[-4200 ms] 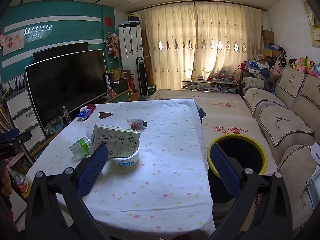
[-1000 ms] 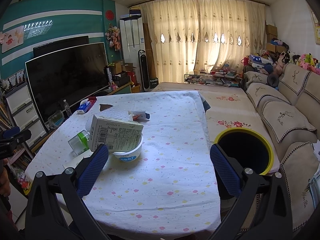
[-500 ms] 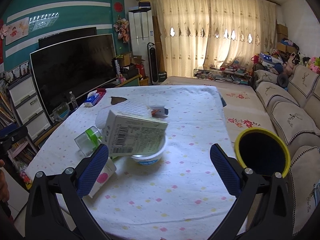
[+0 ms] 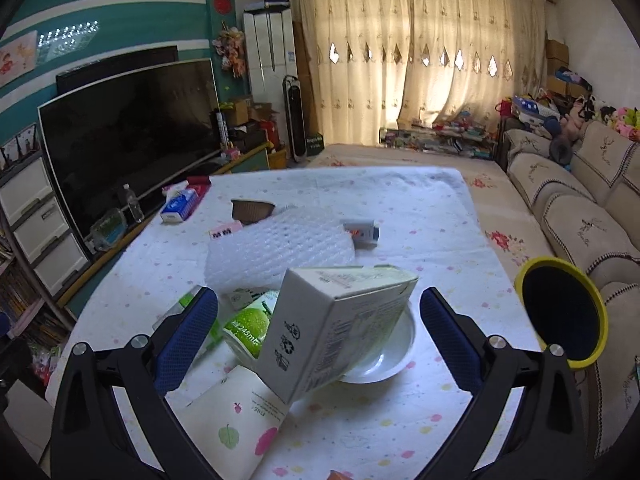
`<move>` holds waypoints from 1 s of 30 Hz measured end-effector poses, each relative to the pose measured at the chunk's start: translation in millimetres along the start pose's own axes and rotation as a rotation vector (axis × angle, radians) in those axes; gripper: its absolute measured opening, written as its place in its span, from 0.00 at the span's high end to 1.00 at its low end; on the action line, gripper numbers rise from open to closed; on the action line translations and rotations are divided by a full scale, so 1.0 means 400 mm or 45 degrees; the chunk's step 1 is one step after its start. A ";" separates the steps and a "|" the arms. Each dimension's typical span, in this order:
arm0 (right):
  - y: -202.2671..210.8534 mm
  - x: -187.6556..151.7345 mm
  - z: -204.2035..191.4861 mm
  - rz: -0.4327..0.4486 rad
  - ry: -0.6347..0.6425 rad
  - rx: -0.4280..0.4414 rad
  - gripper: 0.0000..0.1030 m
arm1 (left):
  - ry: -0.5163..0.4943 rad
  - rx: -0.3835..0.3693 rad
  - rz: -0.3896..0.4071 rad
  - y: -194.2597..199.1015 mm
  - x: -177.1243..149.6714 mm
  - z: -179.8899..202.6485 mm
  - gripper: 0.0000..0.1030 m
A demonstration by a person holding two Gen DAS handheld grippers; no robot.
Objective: Collect trash
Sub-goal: 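Grasp the small white carton with the right gripper and lift it, then carry the white carton to the yellow-rimmed bin and open the right gripper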
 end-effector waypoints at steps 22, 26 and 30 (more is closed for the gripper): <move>0.020 -0.020 0.067 -0.040 -0.059 0.116 0.73 | -0.014 -0.034 0.004 -0.008 -0.003 0.025 0.04; 0.041 -0.006 0.062 -0.018 -0.072 0.170 0.73 | -0.023 -0.040 0.005 -0.006 -0.001 0.026 0.04; 0.071 0.008 0.062 0.012 -0.074 0.200 0.73 | -0.025 -0.052 0.000 -0.011 -0.001 0.035 0.04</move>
Point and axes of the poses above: each gripper's, at about its wrist camera, not at the fingertips, and y roughly against the way its jaws point, z to its right, x to its top, the point moved 9 cm from there along -y, roughly the way its jaws point, and after that the axes turned 10 degrees about x, right-handed, at the moved point
